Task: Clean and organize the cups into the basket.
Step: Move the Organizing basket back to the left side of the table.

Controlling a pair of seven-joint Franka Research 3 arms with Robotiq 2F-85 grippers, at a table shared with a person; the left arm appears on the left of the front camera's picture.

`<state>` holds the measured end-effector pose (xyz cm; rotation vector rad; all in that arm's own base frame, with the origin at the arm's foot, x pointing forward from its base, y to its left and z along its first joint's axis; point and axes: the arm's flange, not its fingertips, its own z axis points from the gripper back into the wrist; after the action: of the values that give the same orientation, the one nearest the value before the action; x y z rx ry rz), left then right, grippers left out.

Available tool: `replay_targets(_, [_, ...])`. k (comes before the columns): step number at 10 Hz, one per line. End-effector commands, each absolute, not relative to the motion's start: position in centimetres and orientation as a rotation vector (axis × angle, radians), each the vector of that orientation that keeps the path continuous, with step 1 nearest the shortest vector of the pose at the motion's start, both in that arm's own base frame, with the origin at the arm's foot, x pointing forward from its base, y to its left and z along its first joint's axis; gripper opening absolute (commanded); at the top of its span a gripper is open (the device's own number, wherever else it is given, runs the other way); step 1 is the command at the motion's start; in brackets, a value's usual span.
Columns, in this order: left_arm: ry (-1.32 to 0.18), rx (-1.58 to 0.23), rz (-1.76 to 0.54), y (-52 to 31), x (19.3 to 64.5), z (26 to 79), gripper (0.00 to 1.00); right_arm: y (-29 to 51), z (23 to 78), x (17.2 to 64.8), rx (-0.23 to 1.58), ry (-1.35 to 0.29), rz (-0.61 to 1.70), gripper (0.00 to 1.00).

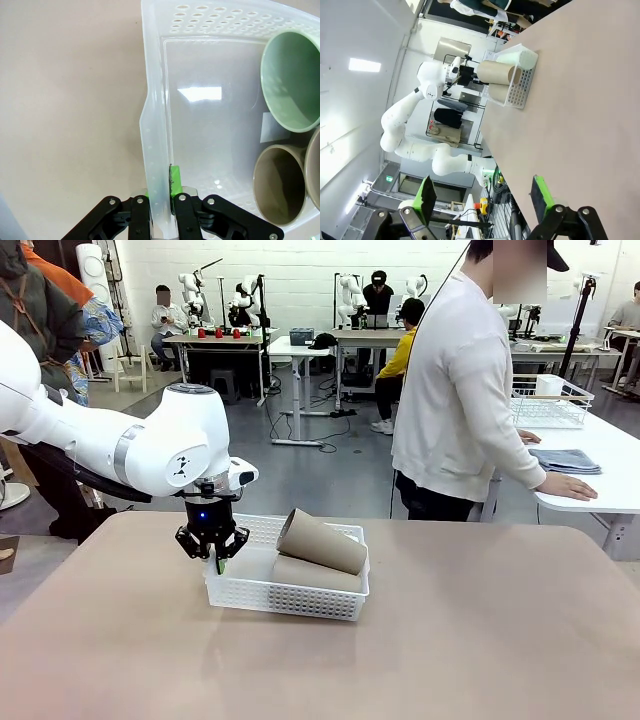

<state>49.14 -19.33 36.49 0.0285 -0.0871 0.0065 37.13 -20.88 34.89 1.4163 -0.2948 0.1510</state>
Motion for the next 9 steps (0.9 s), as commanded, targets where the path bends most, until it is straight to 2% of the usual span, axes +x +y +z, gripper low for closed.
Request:
replay_targets(1, [-0.095,0.027,0.007,-19.4,49.2,36.9,0.0,-20.9,35.0,37.0,1.41,-0.293,0.161,1.0])
replay_targets(3, [-0.095,0.027,0.007,-19.4,49.2,36.9,0.0,-20.9,35.0,37.0,1.41,-0.293,0.161,1.0])
replay_targets(4, [-0.087,0.028,0.007,-19.3,49.1,36.5,0.06,-20.9,35.0,37.0,1.41,-0.293,0.161,1.0])
replay_targets(6, [-0.084,0.02,-0.036,-14.1,49.0,36.6,0.06,-20.9,35.0,37.0,1.41,-0.293,0.161,1.0])
replay_targets(9, [-0.068,0.126,-0.049,-7.9,48.4,36.1,0.06,-20.9,35.0,37.0,1.41,-0.293,0.161,1.0])
